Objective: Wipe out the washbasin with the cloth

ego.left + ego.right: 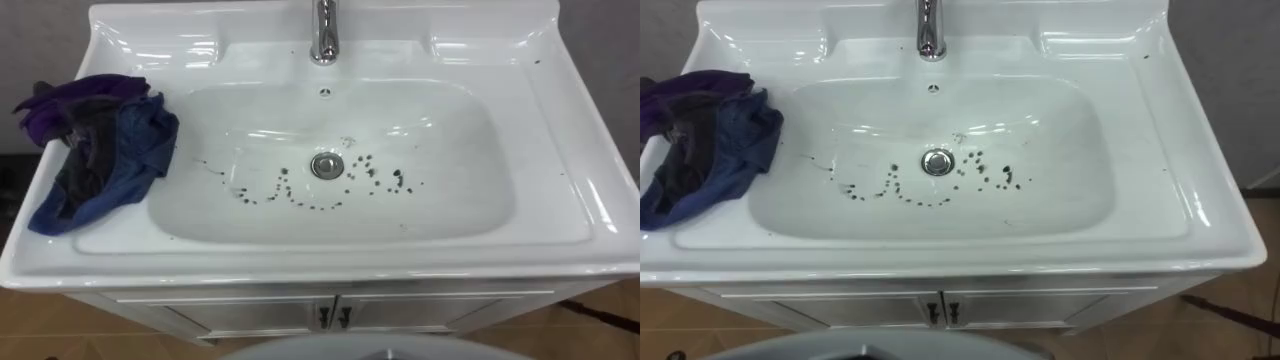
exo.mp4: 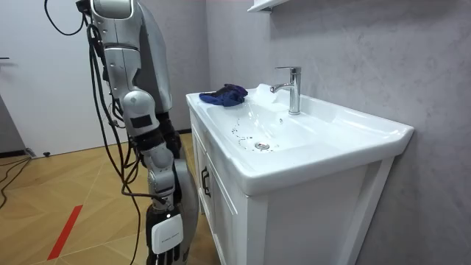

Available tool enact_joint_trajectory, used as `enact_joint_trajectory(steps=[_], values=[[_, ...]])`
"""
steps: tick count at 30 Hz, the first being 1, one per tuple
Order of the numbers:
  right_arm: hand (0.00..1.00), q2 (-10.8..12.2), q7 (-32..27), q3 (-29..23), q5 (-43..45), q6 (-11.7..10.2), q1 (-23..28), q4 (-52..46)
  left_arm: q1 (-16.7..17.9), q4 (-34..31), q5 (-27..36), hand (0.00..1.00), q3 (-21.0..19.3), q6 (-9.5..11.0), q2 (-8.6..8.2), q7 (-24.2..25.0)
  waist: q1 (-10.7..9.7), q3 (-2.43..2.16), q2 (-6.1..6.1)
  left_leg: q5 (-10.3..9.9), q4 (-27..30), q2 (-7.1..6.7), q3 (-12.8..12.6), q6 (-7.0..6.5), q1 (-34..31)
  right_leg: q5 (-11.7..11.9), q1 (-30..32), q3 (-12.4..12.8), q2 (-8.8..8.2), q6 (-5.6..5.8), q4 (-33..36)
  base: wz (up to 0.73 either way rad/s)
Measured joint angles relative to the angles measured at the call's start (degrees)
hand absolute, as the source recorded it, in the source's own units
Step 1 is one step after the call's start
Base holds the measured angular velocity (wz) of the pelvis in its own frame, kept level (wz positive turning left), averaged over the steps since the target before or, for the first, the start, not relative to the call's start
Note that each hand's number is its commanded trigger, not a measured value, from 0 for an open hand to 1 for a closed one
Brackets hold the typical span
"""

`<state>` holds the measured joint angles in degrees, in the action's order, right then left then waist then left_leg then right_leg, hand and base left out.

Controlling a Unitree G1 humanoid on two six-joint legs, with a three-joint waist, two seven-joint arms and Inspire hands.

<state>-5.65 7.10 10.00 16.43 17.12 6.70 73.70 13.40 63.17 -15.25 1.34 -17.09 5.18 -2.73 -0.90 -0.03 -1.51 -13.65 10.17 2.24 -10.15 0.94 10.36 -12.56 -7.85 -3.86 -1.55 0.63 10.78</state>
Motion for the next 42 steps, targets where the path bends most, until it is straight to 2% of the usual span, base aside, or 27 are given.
enact_joint_trajectory(steps=[12, 23, 27, 36, 39, 42], values=[[0.0, -0.1, -2.8, -1.5, 0.0, -0.8, 0.1, -1.5, -0.3, -0.2, 0.0, 0.0, -0.2, 0.0, -0.01, -0.5, 1.3, -0.12, 0.25, 0.0, -0.3, 0.08, 0.0, 0.01, -0.2, 0.0, 0.4, -0.3, 0.05, -0.02, 0.1, 0.0], [0.0, -0.1, -3.6, -4.0, -0.5, -1.5, 0.1, -2.4, -0.1, -0.2, 0.5, 0.0, -3.7, 0.0, -0.22, -2.0, 1.2, -0.21, 0.53, 0.0, -0.5, 0.05, 0.5, 0.02, -0.4, 0.0, 0.3, -1.0, -0.02, -0.02, 0.0, 0.02], [0.0, -0.1, -4.1, -5.1, -0.6, -1.5, 0.2, -1.9, 0.0, -0.1, 3.7, 0.0, -4.6, 0.0, -0.22, -2.4, 1.1, -0.12, 0.65, 0.0, -0.5, 0.02, 0.9, 0.02, 0.0, -0.1, -0.3, -1.4, -0.1, -0.06, -0.2, 0.04], [0.0, -0.1, -5.3, -4.9, -0.6, -1.3, 0.1, 0.0, 0.6, -0.2, 14.4, 0.0, -5.9, 0.1, -0.07, -6.6, 1.7, -0.04, 1.43, 0.0, -0.5, -0.03, 1.1, 0.03, 0.1, -0.1, -0.5, -1.3, -0.07, -0.05, -0.1, 0.0], [0.0, -0.2, -5.4, -5.1, -0.6, -1.4, 0.1, 0.1, 1.3, -0.2, 18.4, 0.0, -8.0, 0.3, -0.04, -8.1, 2.3, -0.04, 1.43, 0.0, -0.3, -0.02, 0.9, 0.03, 0.3, -0.1, -0.5, -1.1, -0.08, -0.06, -0.1, -0.04], [0.0, -0.3, -5.4, -5.0, -0.7, -1.6, 0.1, 0.1, 1.8, -0.2, 22.9, 0.0, -10.4, 1.6, 0.02, -9.8, 3.0, 0.0, 1.39, 0.0, 0.0, -0.11, 1.3, 0.02, -0.2, -0.1, -0.4, -1.6, -0.25, -0.05, -0.1, 0.06]])
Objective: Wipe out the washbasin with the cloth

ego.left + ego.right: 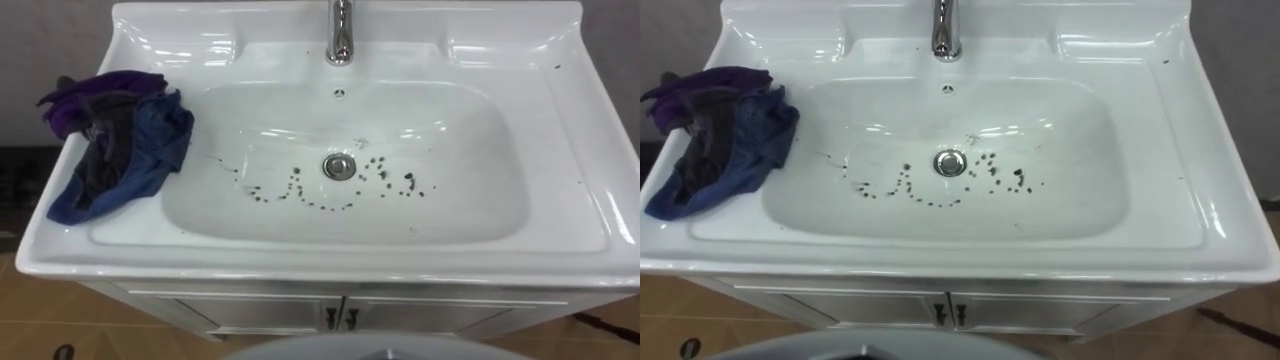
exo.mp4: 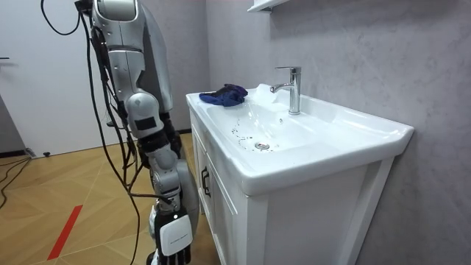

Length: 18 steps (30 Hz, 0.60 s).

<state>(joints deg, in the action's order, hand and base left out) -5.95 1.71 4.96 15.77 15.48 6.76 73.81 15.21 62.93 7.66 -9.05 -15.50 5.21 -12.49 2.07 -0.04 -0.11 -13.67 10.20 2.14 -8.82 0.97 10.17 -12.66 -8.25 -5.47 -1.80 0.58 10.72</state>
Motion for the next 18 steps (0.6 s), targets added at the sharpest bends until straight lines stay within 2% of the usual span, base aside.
enact_joint_trajectory(steps=[2, 5, 7, 11, 13, 14, 16, 17, 18], values=[[0.0, 0.0, -0.3, 0.0, 0.0, -0.5, -0.2, 0.0, 0.1, -0.1, 2.9, 0.0, -1.2, 1.1, -0.06, -1.5, 0.3, -0.01, 0.07, 0.0, 0.4, -0.06, 0.3, -0.01, -0.6, 0.0, 0.2, -0.3, -0.09, 0.03, 0.0, 0.12], [0.0, -0.7, -0.5, -0.6, -0.1, -1.2, -0.5, -0.3, 0.1, -3.0, 9.1, 0.0, -5.0, 2.3, -0.06, -4.7, 1.8, -0.09, 0.64, 0.0, 0.4, -0.06, 0.4, -0.01, -1.0, 0.0, 0.3, -0.7, -0.13, 0.02, 0.0, 0.07], [0.0, -2.2, -1.0, -1.2, -2.5, -1.8, -0.5, -0.3, 0.2, -4.9, 14.6, 0.0, -8.4, 3.9, 0.23, -7.7, 3.1, -0.08, 1.32, 0.0, 0.2, -0.15, 1.1, -0.01, -0.9, 0.0, 0.2, -1.2, -0.2, 0.04, 0.0, 0.08], [0.0, -3.5, -2.4, -1.3, -4.3, -3.0, -0.4, -0.3, 0.6, -6.8, 17.7, 0.0, -11.7, 6.0, 0.51, -12.1, 3.5, -0.01, 2.47, 0.0, 0.1, -0.21, 1.8, -0.01, -0.7, 0.0, -0.4, -2.1, -0.23, 0.03, 0.1, 0.1], [0.0, -3.5, -2.6, -2.0, -4.3, -3.0, 0.0, -0.3, 0.8, -10.8, 17.7, 0.0, -15.1, 6.9, 0.48, -15.3, 4.2, -0.02, 2.4, 0.0, 0.1, -0.33, 2.8, 0.04, -1.0, -0.2, -0.5, -2.7, -0.27, 0.0, 0.0, 0.19], [0.0, -3.5, -2.8, -2.2, -4.3, -3.1, 0.1, -0.3, 1.1, -12.2, 17.8, 0.0, -15.7, 7.0, 0.45, -16.3, 4.5, -0.03, 2.38, 0.0, 0.1, -0.36, 2.8, 0.04, -1.1, -0.3, -0.5, -2.8, -0.28, 0.0, -0.1, 0.13], [0.0, -3.5, -3.8, -2.5, -4.6, -3.9, 0.1, -0.6, 2.7, -20.6, 18.1, 0.0, -16.7, 7.4, 0.33, -20.8, 5.1, -0.19, 2.47, 0.0, 0.5, -0.58, 3.4, 0.03, -2.0, -0.5, 0.1, -3.3, -0.49, 0.05, 0.0, 0.15], [0.0, -3.5, -4.1, -2.6, -4.7, -4.2, 0.2, -0.8, 2.8, -22.7, 18.1, 0.0, -16.9, 7.7, 0.37, -21.9, 5.5, -0.16, 2.36, 0.1, 0.5, -0.64, 3.5, 0.02, -2.2, -0.5, 0.1, -3.4, -0.54, 0.06, 0.0, 0.17], [0.0, -3.6, -4.8, -2.9, -5.4, -4.8, 0.2, -1.1, 2.7, -26.5, 18.0, 0.0, -17.7, 9.6, 0.42, -24.0, 6.1, -0.23, 2.28, 0.1, 0.8, -0.76, 4.3, 0.0, -2.6, -0.5, 0.1, -4.1, -0.69, 0.09, 0.0, 0.17]])
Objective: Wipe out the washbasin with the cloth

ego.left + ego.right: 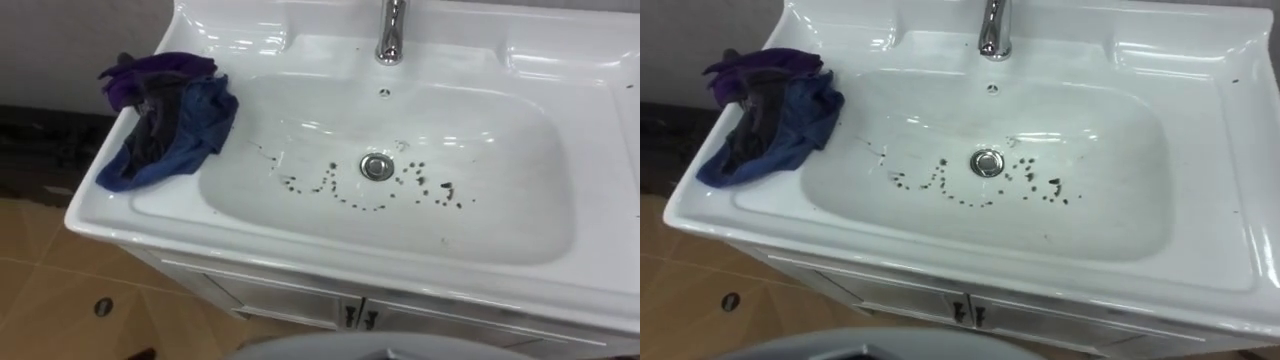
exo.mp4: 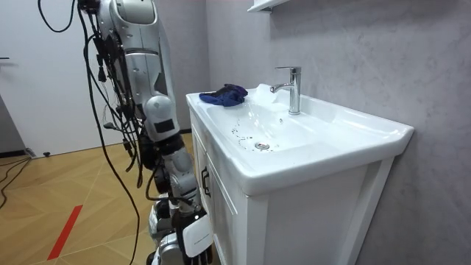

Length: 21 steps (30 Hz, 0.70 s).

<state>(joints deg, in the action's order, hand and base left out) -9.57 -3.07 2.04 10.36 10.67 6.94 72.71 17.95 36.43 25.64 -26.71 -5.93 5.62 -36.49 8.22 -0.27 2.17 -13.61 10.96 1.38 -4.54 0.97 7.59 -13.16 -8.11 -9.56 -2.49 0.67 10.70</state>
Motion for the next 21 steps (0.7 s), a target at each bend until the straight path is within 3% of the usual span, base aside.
enact_joint_trajectory(steps=[4, 9, 12, 16, 21], values=[[0.0, -0.2, -2.0, -0.7, -0.9, -2.5, 0.0, -1.9, 0.1, -12.6, -0.9, 0.0, -0.5, 4.7, 0.45, -7.6, 0.6, -0.2, 0.09, 0.0, 0.0, -0.17, 0.7, -0.03, -0.2, 0.0, -0.1, -0.7, -0.11, 0.04, 0.0, 0.09], [0.0, -0.2, -2.3, -2.0, -1.8, -2.7, 1.4, -4.0, -1.0, -21.9, -1.6, 0.0, -1.4, 8.0, 1.69, -13.8, 1.5, -0.2, 0.25, 0.0, 0.0, -0.16, 0.6, -0.03, -0.2, -0.1, 0.0, -0.6, -0.15, 0.07, -0.1, -0.03], [0.0, -0.2, -2.3, -2.2, -1.8, -3.3, 1.7, -4.0, -2.4, -27.8, -1.6, 0.0, -3.2, 8.7, 2.37, -16.5, 1.5, -0.21, 0.37, 0.0, 0.0, -0.2, 0.8, -0.02, -0.3, -0.1, 0.1, -0.8, -0.19, 0.07, -0.1, 0.01], [0.0, -0.7, -2.6, -2.2, -1.8, -4.9, 2.5, -4.2, -4.3, -31.7, -1.5, 0.0, -4.8, 11.7, 4.15, -17.9, 1.4, -0.17, 1.16, 0.0, 0.0, -0.19, 0.7, -0.03, 0.0, 0.0, -0.1, -0.7, -0.18, 0.07, -0.1, 0.0], [0.0, -1.1, -2.1, -2.3, -1.7, -5.6, 2.7, -4.1, -4.5, -35.9, -4.7, 0.0, -4.9, 11.9, 4.21, -17.9, 1.1, -0.14, 1.58, 0.0, -0.1, -0.21, 0.7, -0.03, 0.1, -0.1, 0.0, -0.3, -0.14, 0.11, -0.3, -0.01]])
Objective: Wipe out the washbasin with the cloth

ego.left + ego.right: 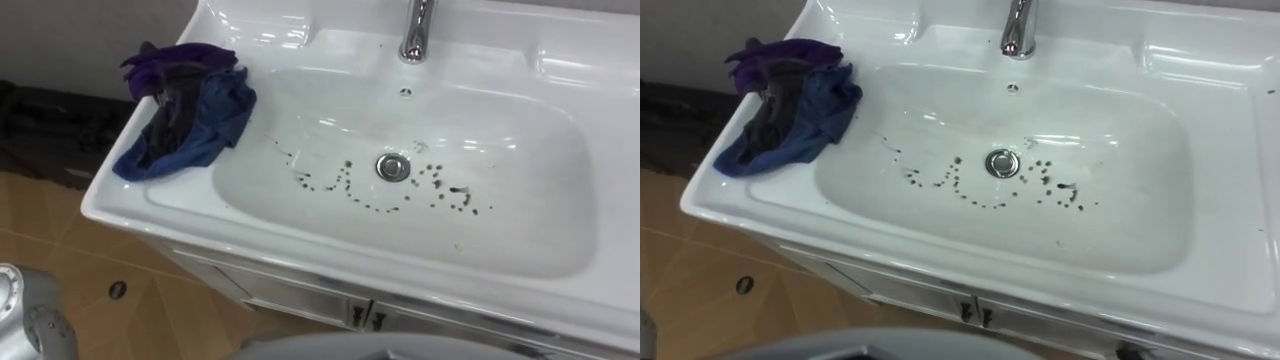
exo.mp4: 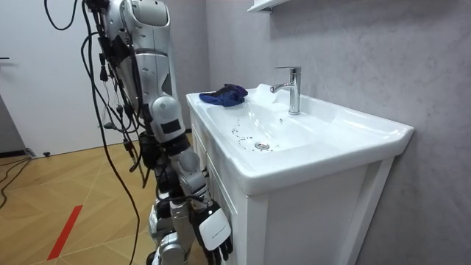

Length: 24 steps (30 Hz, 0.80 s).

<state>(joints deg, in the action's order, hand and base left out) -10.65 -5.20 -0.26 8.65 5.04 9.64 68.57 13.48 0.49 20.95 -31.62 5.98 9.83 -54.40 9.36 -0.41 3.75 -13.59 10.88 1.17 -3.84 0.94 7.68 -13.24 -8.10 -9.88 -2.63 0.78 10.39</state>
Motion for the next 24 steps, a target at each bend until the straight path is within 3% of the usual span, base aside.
enact_joint_trajectory(steps=[8, 11, 14, 20, 24], values=[[0.0, -0.2, 1.1, 0.1, 0.9, -0.8, 0.1, 0.2, -0.1, -6.7, -1.6, 0.0, -0.2, 0.8, 0.36, 0.1, -1.4, 0.21, -0.16, 0.0, 0.0, -0.05, 0.1, 0.0, 0.0, 0.0, 0.0, 0.2, 0.03, 0.04, 0.0, -0.01], [0.0, -0.1, 1.5, 0.1, 0.9, -0.8, -0.1, 0.2, -0.6, -8.4, -5.4, 0.0, -0.1, 0.8, 0.47, 0.5, -2.0, 0.28, -0.29, 0.0, 0.0, -0.04, 0.1, 0.0, 0.1, 0.0, -0.1, 0.2, 0.03, 0.04, 0.3, 0.0], [0.0, -0.1, 1.7, 0.1, 0.9, -0.8, -0.2, 0.1, -0.9, -10.3, -9.2, 0.0, 0.4, 0.8, 0.47, 1.0, -3.1, 0.62, -0.46, 0.0, 0.0, -0.04, 0.0, 0.0, 0.1, 0.0, -0.1, 0.3, 0.04, 0.05, 0.2, 0.0], [0.0, 0.0, 2.3, 0.1, 0.8, -1.0, -1.0, 0.3, -1.5, -10.7, -16.0, 0.0, 3.6, 0.8, 0.31, 3.4, -4.5, 0.96, -0.61, 0.0, -0.3, 0.05, -0.8, 0.0, 0.7, 0.0, -0.3, 0.9, 0.12, 0.05, 0.2, -0.05], [0.0, 0.0, 2.9, 0.1, 1.0, -1.5, -1.3, 1.3, -1.5, -10.6, -20.2, 0.0, 7.2, 0.8, 0.05, 7.1, -5.3, 0.8, -1.13, 0.0, -0.3, 0.01, -0.8, 0.0, 0.9, 0.0, -0.3, 1.4, 0.13, 0.05, 0.2, -0.05]])
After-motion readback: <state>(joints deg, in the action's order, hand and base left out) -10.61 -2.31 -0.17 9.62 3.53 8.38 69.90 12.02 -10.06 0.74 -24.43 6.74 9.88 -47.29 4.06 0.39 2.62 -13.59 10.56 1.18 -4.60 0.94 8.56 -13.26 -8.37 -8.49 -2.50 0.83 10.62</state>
